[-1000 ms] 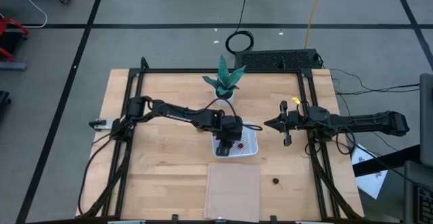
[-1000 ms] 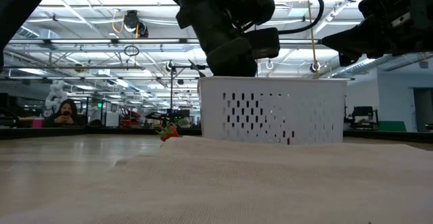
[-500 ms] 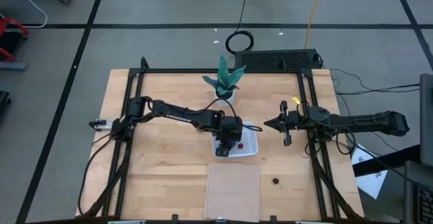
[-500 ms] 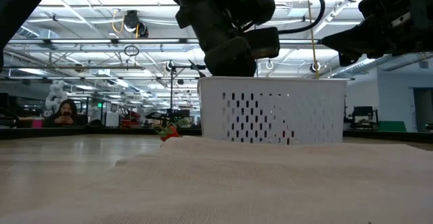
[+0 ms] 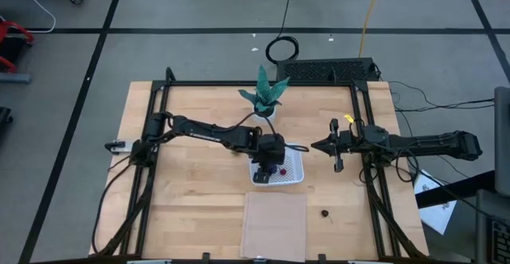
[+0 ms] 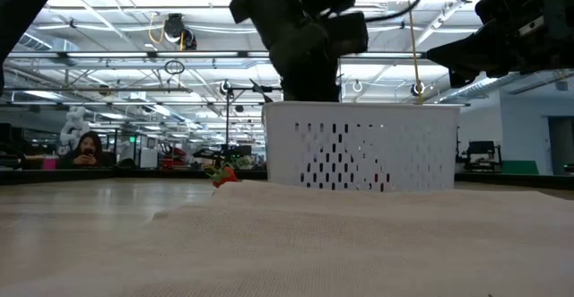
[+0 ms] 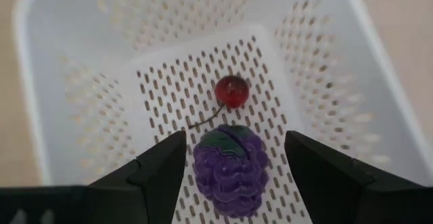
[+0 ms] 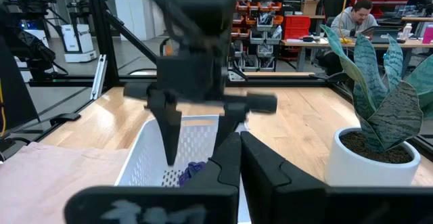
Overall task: Pick and placing Produce into tupperware
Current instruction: Put the black cherry into the basket
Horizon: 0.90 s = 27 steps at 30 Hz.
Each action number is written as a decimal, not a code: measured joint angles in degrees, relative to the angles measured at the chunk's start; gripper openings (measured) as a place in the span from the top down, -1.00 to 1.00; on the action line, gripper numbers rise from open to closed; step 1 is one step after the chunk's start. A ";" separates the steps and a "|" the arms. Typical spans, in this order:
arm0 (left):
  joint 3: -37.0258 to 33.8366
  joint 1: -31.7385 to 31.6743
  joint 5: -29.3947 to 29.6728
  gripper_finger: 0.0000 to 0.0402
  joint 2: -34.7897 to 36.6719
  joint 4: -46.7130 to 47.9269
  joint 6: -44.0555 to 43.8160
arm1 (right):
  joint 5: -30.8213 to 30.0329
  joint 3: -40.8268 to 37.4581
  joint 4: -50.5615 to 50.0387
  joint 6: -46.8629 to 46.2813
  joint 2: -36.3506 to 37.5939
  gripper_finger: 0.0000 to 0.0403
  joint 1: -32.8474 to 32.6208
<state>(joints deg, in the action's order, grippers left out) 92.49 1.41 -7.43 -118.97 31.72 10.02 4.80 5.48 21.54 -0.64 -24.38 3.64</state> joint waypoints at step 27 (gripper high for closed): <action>-0.04 1.29 8.79 0.99 17.19 8.88 8.24 | 0.00 0.00 0.05 -0.17 0.04 1.00 0.00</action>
<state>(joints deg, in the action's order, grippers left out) 92.44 2.70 1.36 -101.78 40.59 18.26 4.80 5.48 21.59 -0.82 -24.34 3.64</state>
